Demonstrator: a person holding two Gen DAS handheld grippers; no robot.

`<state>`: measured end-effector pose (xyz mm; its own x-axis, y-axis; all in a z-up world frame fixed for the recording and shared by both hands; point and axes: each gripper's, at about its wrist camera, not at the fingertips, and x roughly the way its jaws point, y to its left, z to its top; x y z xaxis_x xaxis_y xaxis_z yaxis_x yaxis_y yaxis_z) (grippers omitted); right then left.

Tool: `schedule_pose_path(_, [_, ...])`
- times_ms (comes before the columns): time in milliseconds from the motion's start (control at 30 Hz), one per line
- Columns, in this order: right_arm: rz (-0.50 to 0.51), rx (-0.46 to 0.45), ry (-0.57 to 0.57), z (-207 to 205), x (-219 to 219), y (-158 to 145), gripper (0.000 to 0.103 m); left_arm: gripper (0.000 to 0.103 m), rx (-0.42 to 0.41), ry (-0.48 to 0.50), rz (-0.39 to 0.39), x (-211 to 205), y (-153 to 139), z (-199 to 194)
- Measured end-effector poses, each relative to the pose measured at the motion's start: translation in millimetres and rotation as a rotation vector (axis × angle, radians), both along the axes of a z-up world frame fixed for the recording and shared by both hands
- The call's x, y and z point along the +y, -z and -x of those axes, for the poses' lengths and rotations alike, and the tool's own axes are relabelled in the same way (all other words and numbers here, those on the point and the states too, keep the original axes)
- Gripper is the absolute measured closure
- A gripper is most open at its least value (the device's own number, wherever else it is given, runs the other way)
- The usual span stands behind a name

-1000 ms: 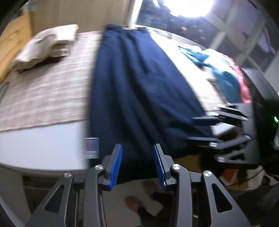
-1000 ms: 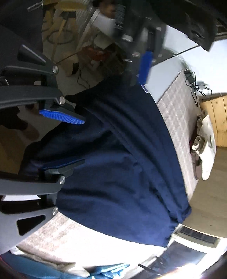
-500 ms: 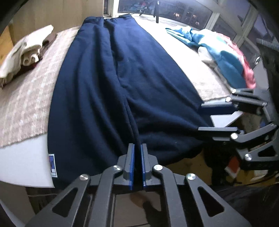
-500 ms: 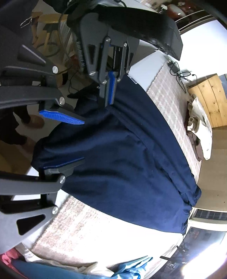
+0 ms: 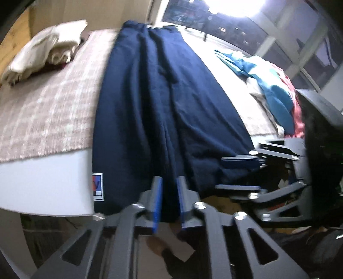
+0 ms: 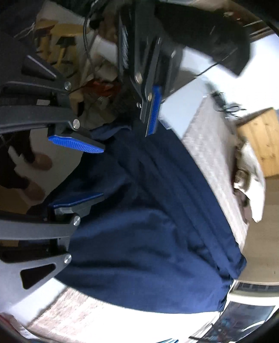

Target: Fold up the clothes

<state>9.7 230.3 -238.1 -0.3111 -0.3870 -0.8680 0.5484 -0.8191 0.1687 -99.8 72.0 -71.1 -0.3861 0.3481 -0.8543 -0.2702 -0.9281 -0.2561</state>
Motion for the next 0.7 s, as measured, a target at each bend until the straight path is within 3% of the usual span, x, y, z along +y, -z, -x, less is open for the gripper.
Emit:
schedule_pose_path(133, [0.005,-0.022,0.044,-2.9,27.1,-9.2,0.065,0.080,0.064,0.023,0.099,16.3,-6.3,-13.4])
schedule_pose_path(200, [0.017,-0.034,0.073,1.3,43.7,-14.4,0.065,0.080,0.076,0.044,0.086,28.0,-6.6,-17.8])
schedule_pose_path(267, [0.012,-0.016,0.051,6.7,46.6,-16.7,0.065,0.080,0.081,0.066,0.058,40.6,-5.9,-20.8])
schedule_pose_path(467, [0.046,-0.048,-0.051,27.6,42.1,-19.8,0.065,0.080,0.067,0.064,0.191,80.0,21.8,-9.6])
schedule_pose_path(533, [0.060,-0.051,-0.070,32.1,47.8,-21.7,0.065,0.089,0.082,0.053,0.230,85.0,25.3,-8.9])
schedule_pose_path(600, [0.080,-0.065,-0.081,37.6,53.7,-22.2,0.065,0.099,0.054,-0.004,0.179,73.9,22.4,-4.2])
schedule_pose_path(700, [0.112,-0.074,-0.087,49.8,60.7,-25.0,0.065,0.099,0.064,-0.098,0.077,46.6,5.5,-4.3])
